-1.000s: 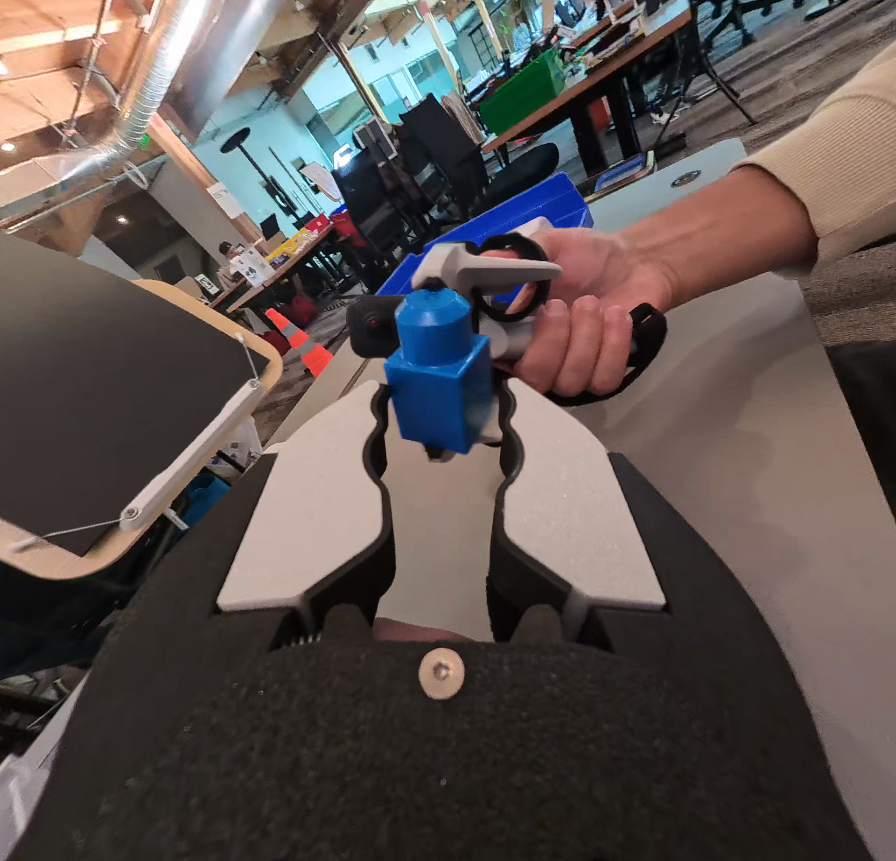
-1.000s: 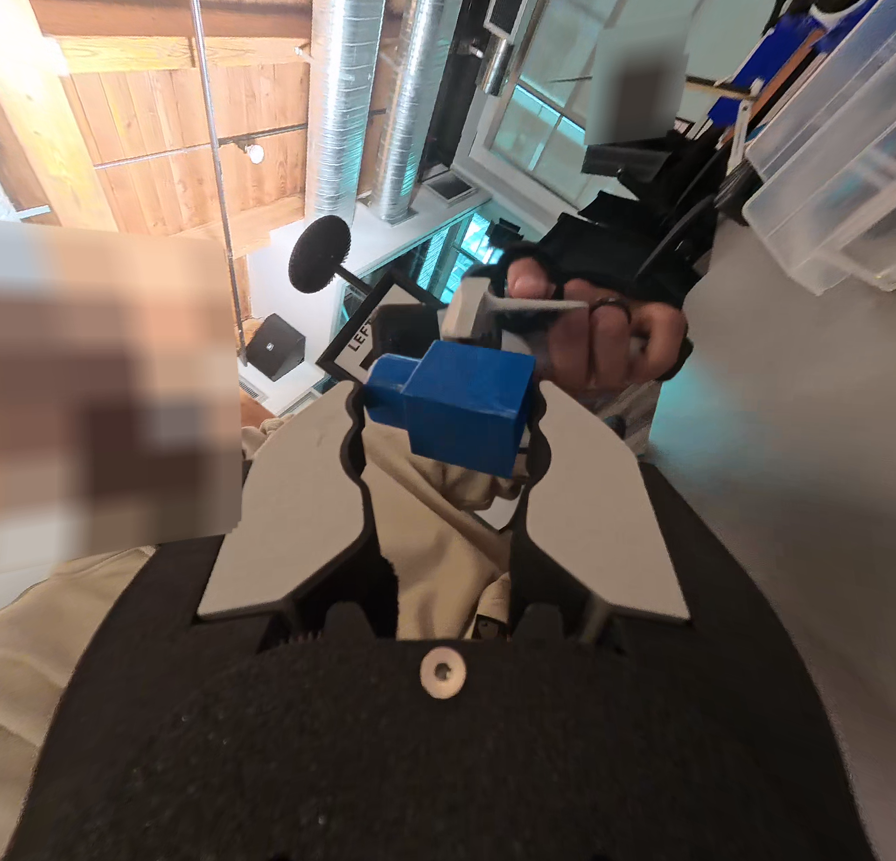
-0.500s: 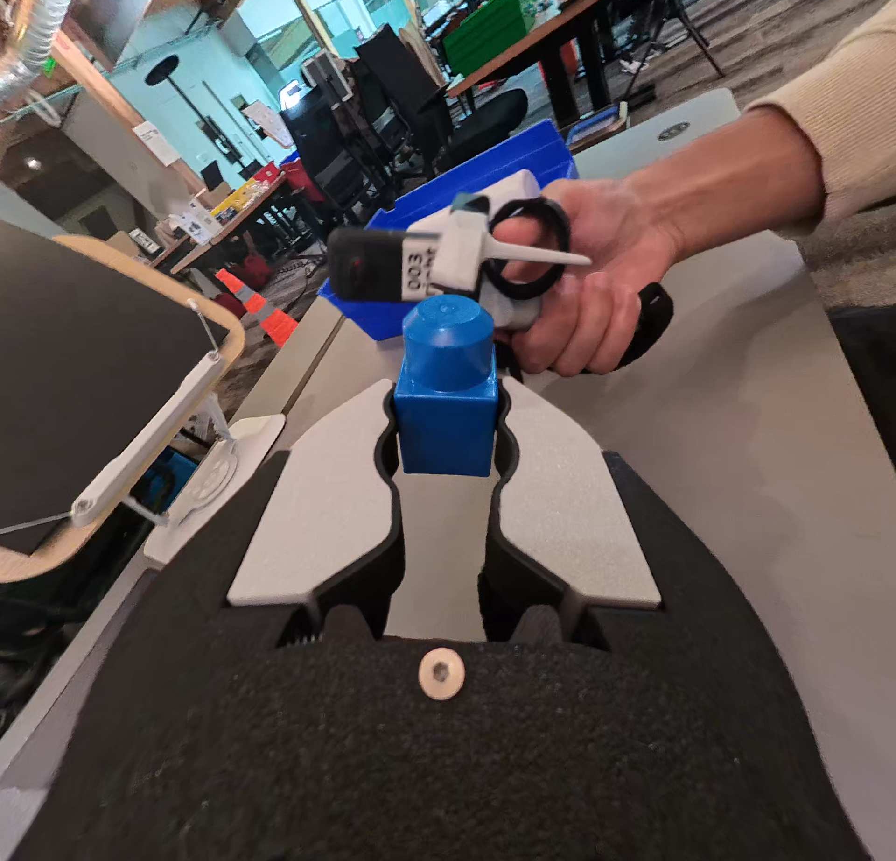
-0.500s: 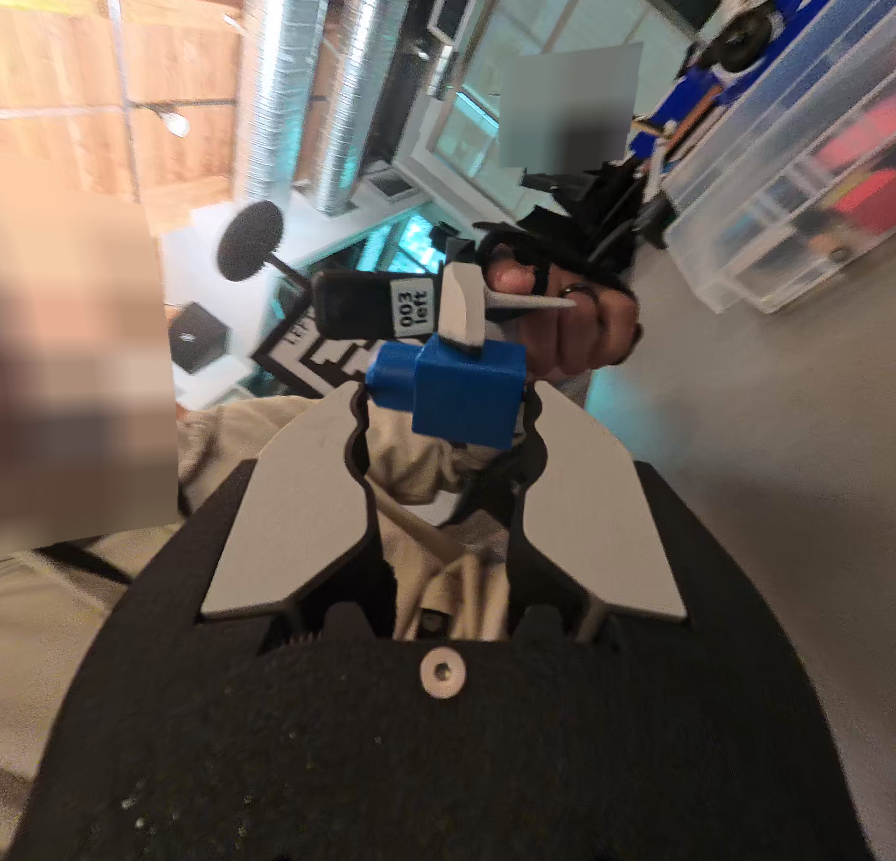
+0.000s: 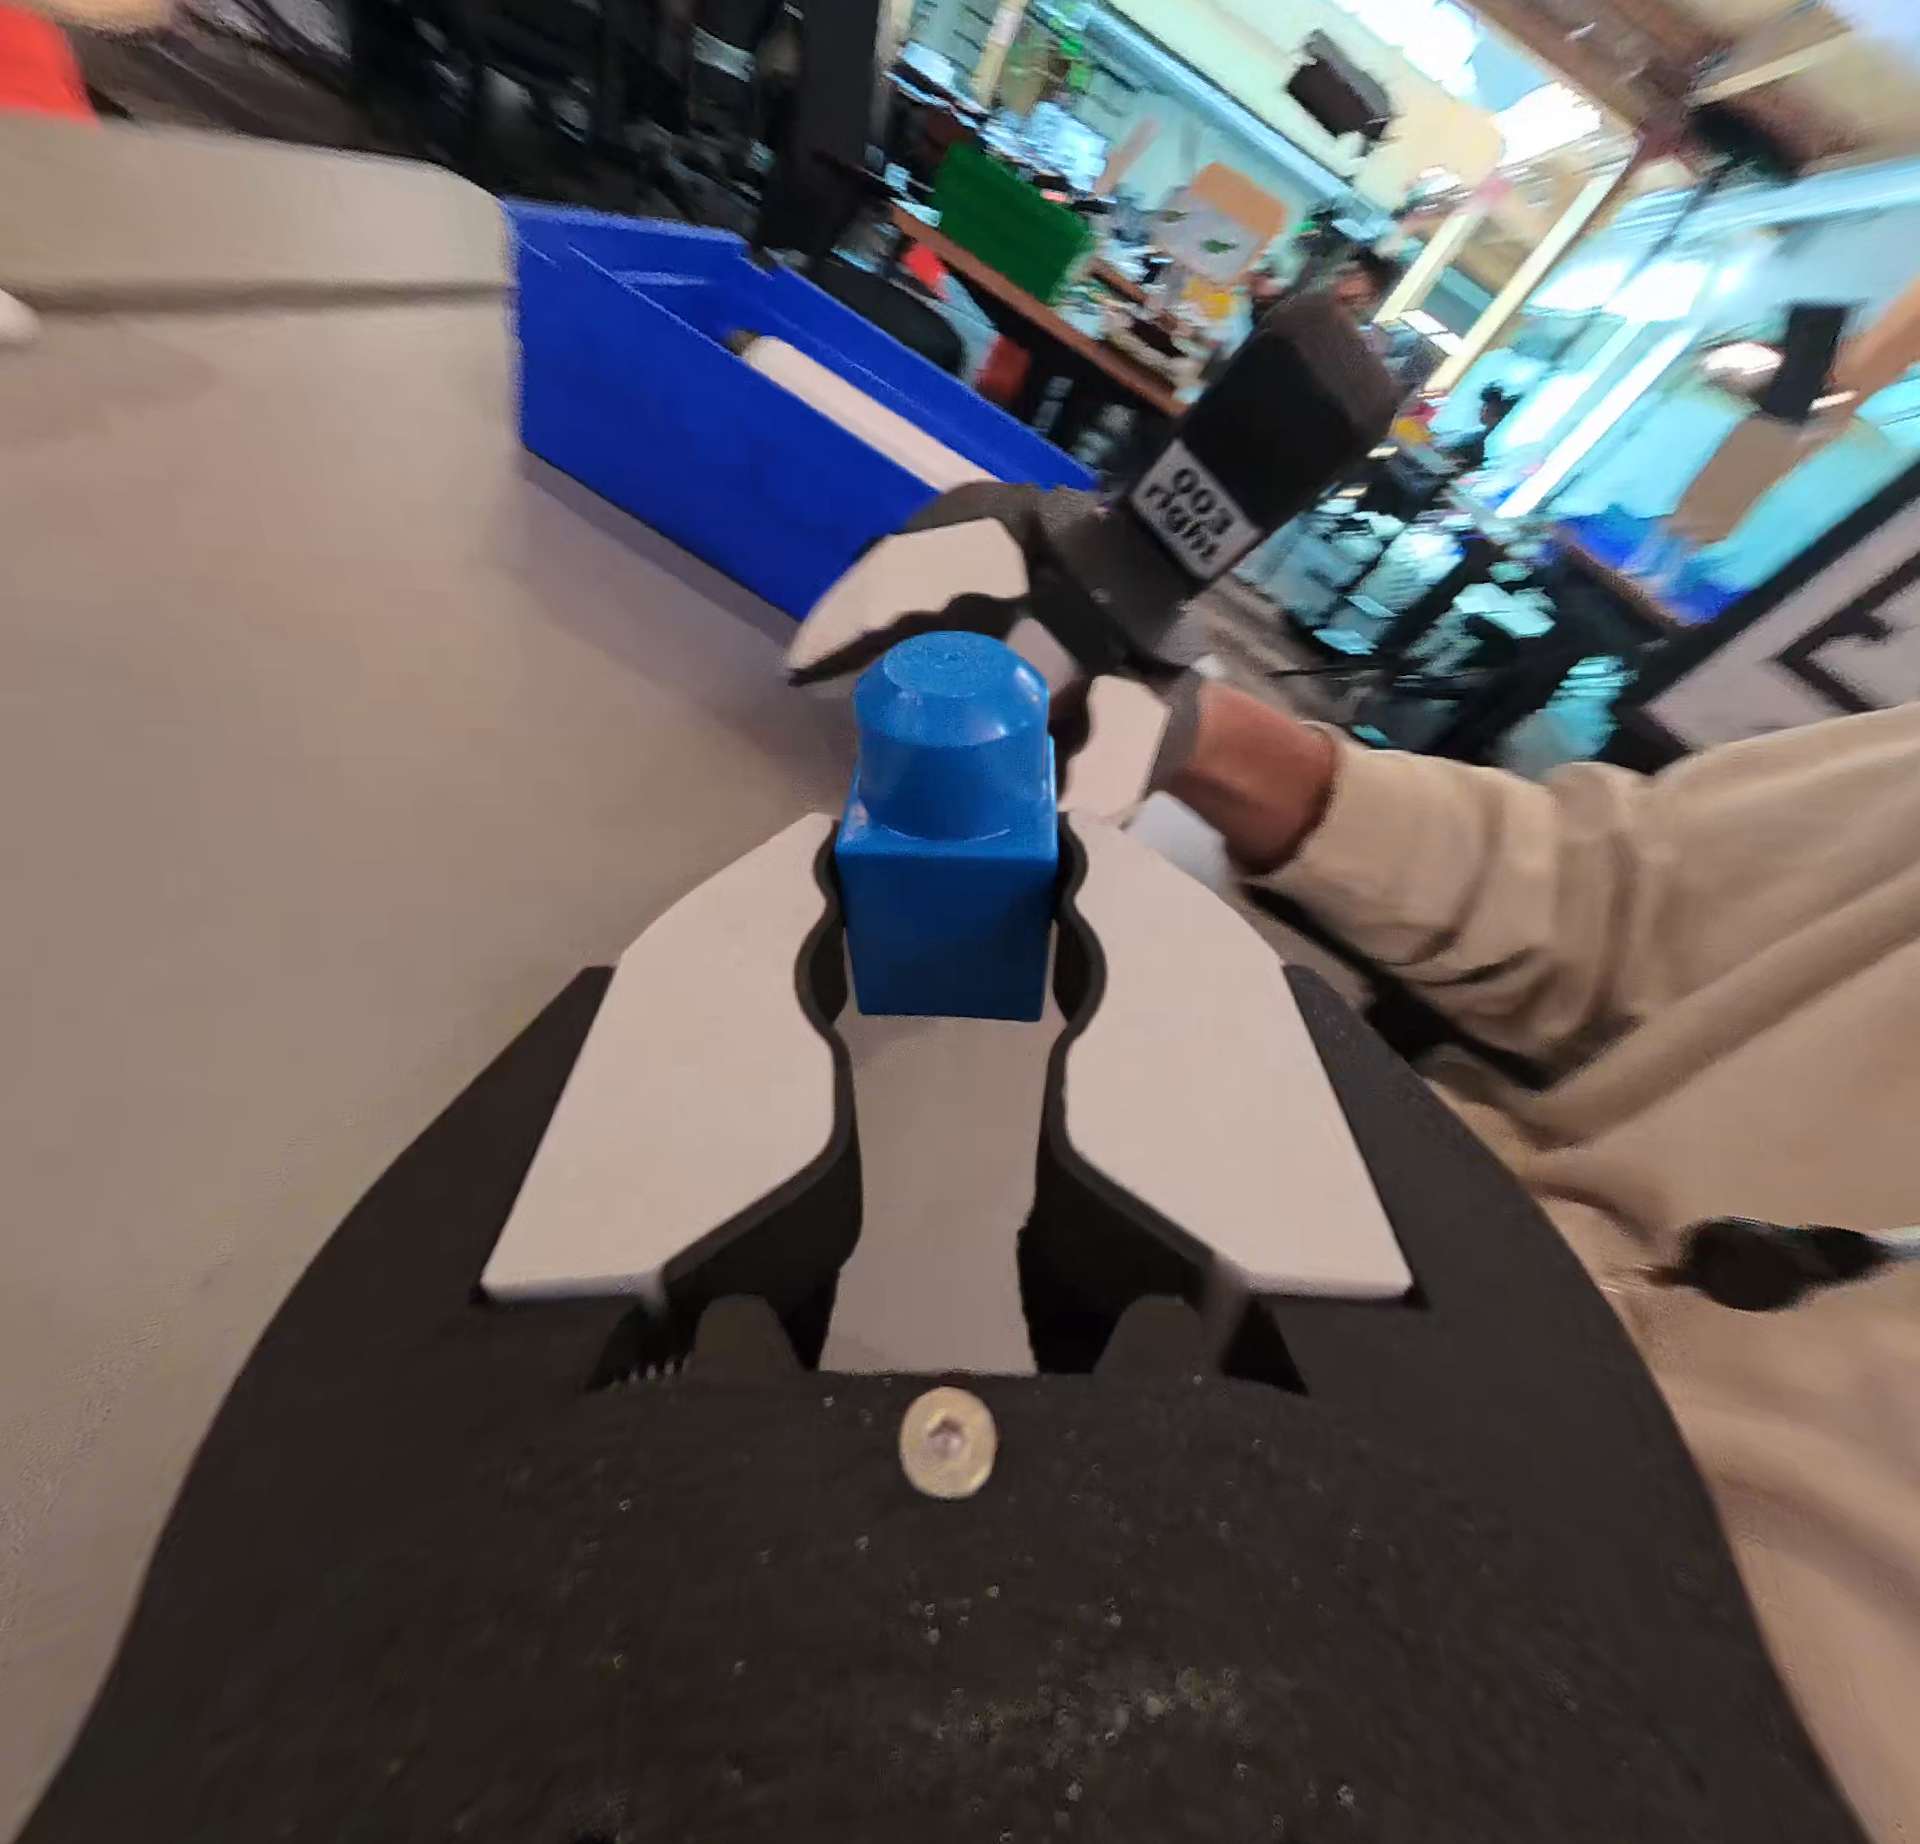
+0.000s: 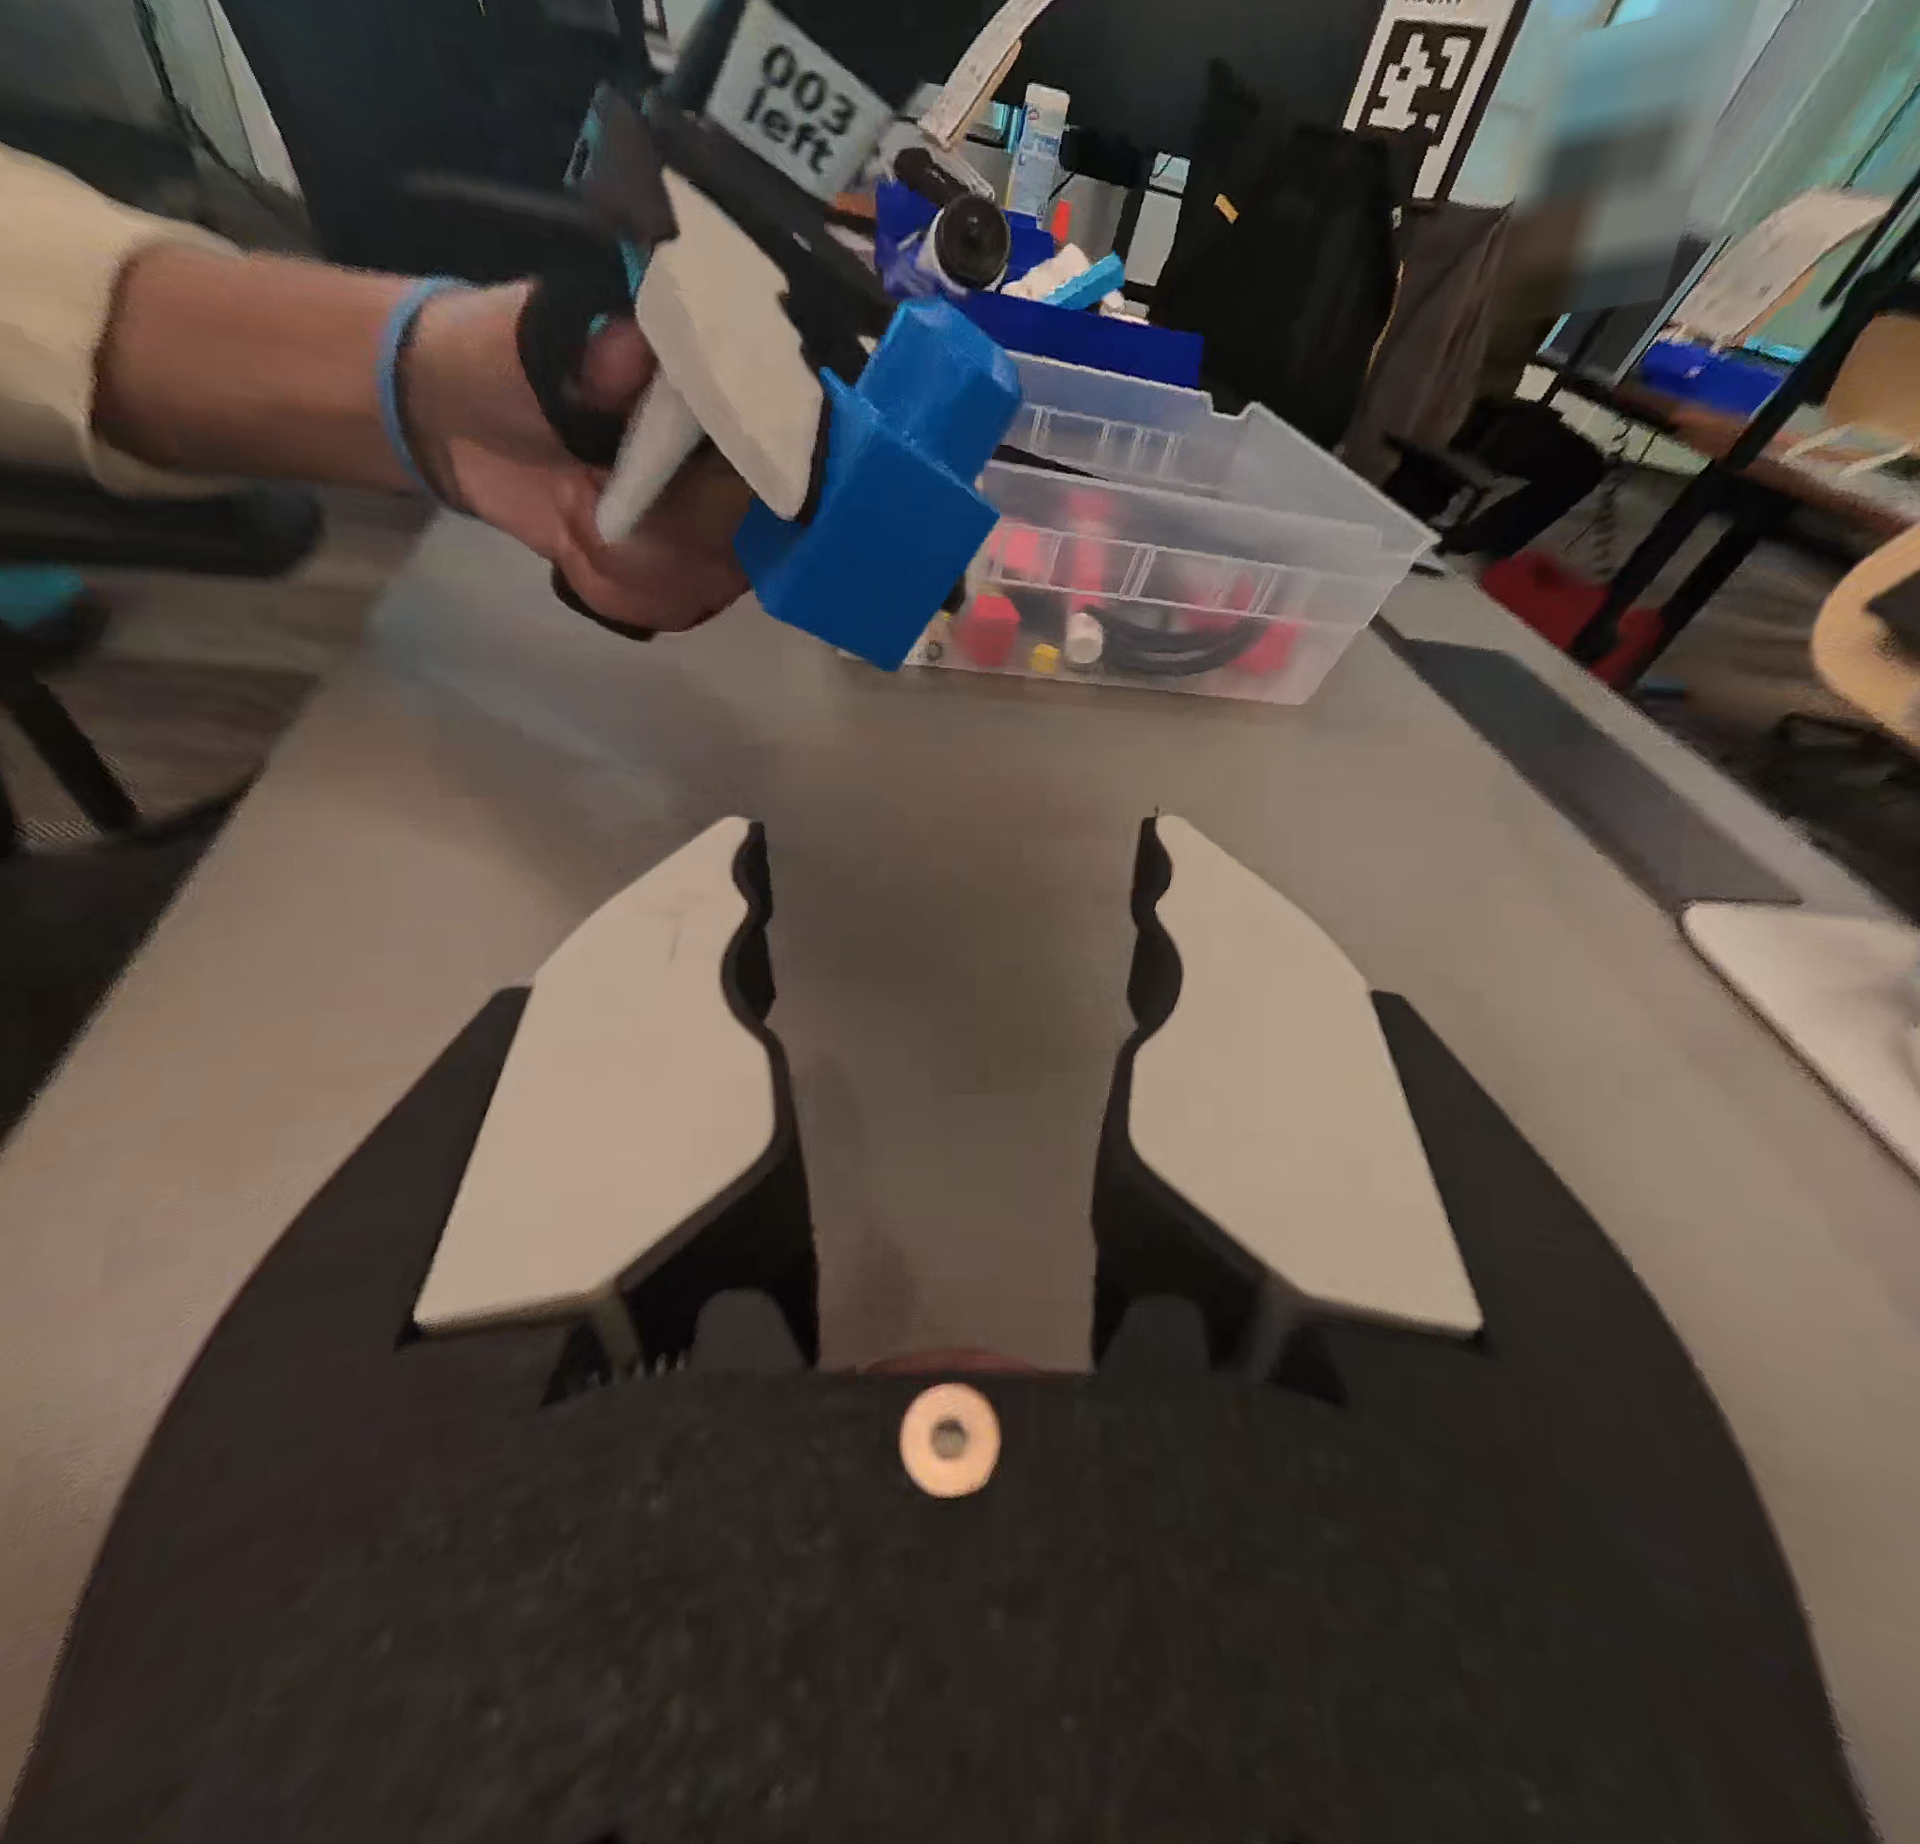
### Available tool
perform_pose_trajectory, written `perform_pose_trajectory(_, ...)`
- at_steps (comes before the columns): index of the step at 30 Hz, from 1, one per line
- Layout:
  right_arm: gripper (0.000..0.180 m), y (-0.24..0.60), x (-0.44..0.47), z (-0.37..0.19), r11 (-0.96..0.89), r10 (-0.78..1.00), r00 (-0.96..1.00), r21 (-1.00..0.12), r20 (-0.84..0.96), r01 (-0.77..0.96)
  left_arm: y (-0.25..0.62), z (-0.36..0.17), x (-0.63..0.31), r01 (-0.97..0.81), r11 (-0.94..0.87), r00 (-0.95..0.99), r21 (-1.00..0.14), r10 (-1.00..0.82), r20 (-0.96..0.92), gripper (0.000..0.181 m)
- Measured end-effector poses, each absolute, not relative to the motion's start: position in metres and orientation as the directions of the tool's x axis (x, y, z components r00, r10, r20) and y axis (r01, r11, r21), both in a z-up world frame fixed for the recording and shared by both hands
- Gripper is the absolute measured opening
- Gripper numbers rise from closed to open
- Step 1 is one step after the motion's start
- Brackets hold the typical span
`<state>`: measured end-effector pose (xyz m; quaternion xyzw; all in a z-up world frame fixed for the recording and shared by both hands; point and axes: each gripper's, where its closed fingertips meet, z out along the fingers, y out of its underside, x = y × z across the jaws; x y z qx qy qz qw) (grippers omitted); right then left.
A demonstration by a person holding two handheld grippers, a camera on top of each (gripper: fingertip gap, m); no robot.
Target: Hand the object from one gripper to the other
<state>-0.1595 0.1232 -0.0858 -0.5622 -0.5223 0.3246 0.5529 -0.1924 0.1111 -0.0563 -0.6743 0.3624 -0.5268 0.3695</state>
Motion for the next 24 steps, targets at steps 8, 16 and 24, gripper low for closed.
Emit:
perform_pose_trajectory(8, 0.067, 0.103, -0.18, -0.067, 0.407, 0.878, 0.179, -0.89, 0.443, 0.207, 0.087, -0.065, -0.164, -0.145, -0.688, -0.018, -0.711, -0.717, 0.697, 0.036)
perform_pose_trajectory(16, 0.068, 0.09, -0.191, -0.068, 0.43, 0.884, 0.106, -0.881, 0.456, 0.199, 0.076, -0.072, -0.16, -0.198, -0.744, -0.096, -0.639, -0.634, 0.768, 0.036)
perform_pose_trajectory(24, 0.068, 0.095, -0.185, -0.062, 0.378, 0.903, 0.146, -0.908, 0.405, 0.181, 0.078, -0.075, -0.165, -0.211, -0.653, -0.032, -0.727, -0.739, 0.673, 0.046)
